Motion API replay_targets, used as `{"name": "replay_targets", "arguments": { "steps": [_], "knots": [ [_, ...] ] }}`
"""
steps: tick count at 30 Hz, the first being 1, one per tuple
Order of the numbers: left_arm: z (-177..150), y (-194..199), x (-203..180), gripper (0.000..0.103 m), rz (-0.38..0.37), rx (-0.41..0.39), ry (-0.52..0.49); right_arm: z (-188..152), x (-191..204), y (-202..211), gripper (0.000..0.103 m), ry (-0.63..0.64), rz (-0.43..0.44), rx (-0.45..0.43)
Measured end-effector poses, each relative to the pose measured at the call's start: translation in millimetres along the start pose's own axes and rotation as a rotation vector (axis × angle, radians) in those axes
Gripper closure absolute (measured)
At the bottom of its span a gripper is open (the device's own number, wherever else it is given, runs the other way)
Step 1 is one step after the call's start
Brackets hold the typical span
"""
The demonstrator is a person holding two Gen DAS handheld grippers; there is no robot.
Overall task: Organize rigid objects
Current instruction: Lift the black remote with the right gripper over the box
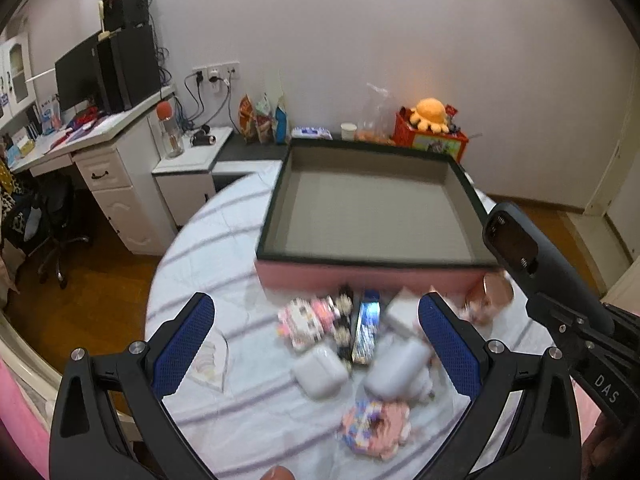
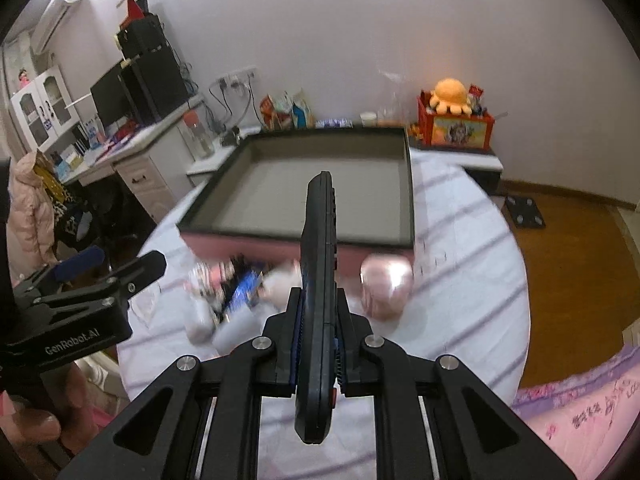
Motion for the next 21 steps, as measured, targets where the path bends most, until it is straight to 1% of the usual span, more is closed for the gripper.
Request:
{"name": "replay_targets", "arguments": {
  "steps": [2, 4, 6, 11, 14, 21],
  "knots": [
    [15.4, -4.9, 1.9, 0.0, 0.01, -0.017, 0.006, 14.3, -1.4, -5.4, 0.09, 0.007, -0.002, -0.012],
    [29.6, -12.6, 3.1, 0.0, 0.022, -0.026, 0.008, 32.6, -4.2, -18.0, 0.09, 0.012, -0.004, -0.021],
    [42.7, -23.1, 4.4, 0.0, 0.03, -0.035, 0.016, 43.8, -4.6, -31.0, 0.09, 0.016, -0.007, -0.02],
    [63.4, -63.3, 3.7, 0.0, 0.027, -0.015, 0.033, 67.9, -20.1, -76.8, 0.09, -0.01, -0.027, 0.009],
    [68.5, -86.7, -0.3, 0.0, 0.033, -0.003, 0.021, 73.0, -30.3, -104.0, 0.09, -0.021, -0.045, 0.044],
    [67.2, -128.4, -4.3, 0.0, 0.035, 0.037, 0.01, 67.2, -50.0, -156.4, 0.09, -0.046, -0.07, 0.148]
  ]
}}
Point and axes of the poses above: each gripper's, at about its wrist camera, not at the fingertips, and y roughly against the way its jaws point, x to its left, z to its top, the point moved 3 cm from there along -y, roughly the way its jaws point, and after that the axes turned 9 degrees about y, right-handed, at the moved point
